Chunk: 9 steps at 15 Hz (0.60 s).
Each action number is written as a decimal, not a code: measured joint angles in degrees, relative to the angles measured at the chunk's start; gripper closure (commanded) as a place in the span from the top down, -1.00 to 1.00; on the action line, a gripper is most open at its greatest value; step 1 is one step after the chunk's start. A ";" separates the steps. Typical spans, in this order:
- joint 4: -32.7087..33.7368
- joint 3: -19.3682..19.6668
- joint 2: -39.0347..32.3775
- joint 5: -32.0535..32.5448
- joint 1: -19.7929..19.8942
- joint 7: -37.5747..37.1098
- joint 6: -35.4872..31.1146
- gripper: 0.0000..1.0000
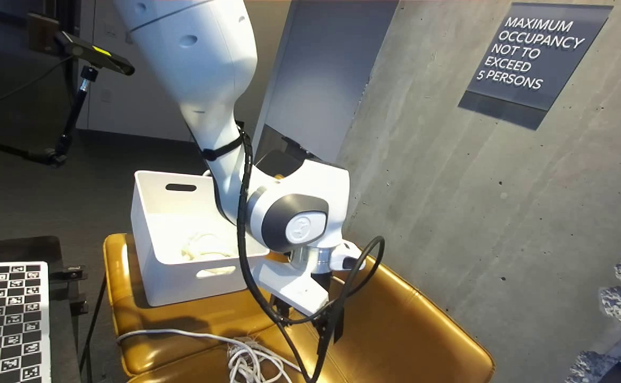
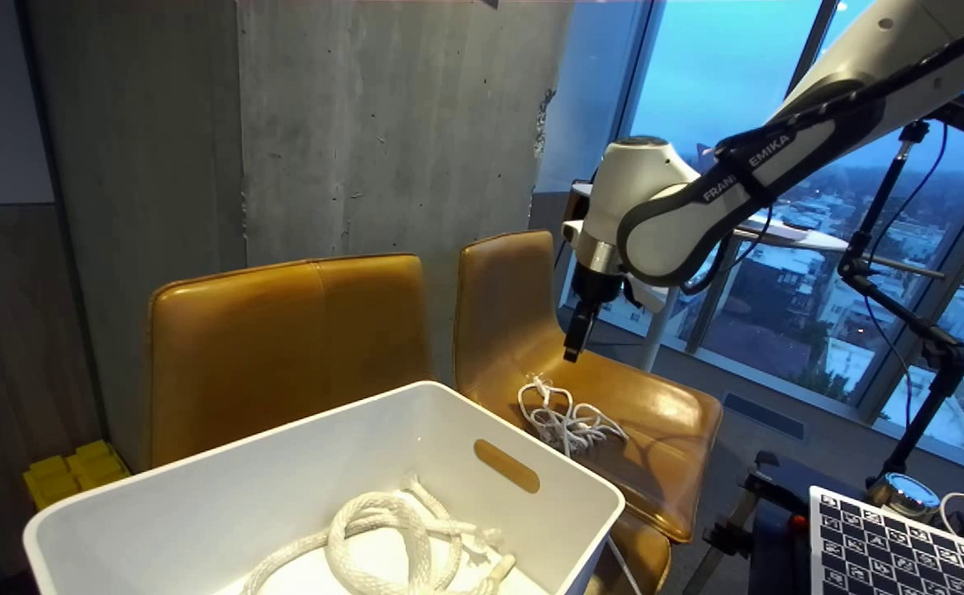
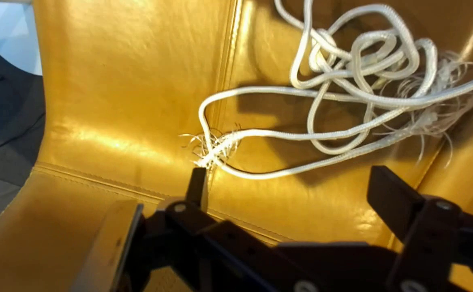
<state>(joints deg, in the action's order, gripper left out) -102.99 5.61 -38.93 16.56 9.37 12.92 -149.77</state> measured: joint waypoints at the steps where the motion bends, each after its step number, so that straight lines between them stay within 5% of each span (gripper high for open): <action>1: 0.35 -0.16 -1.45 -0.04 -0.10 -0.12 -2.13 1.00; 9: 5.58 -0.53 -12.91 -1.21 -0.13 -0.70 -11.78 1.00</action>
<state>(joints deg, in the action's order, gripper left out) -97.41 5.08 -51.84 15.35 9.25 12.22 -161.56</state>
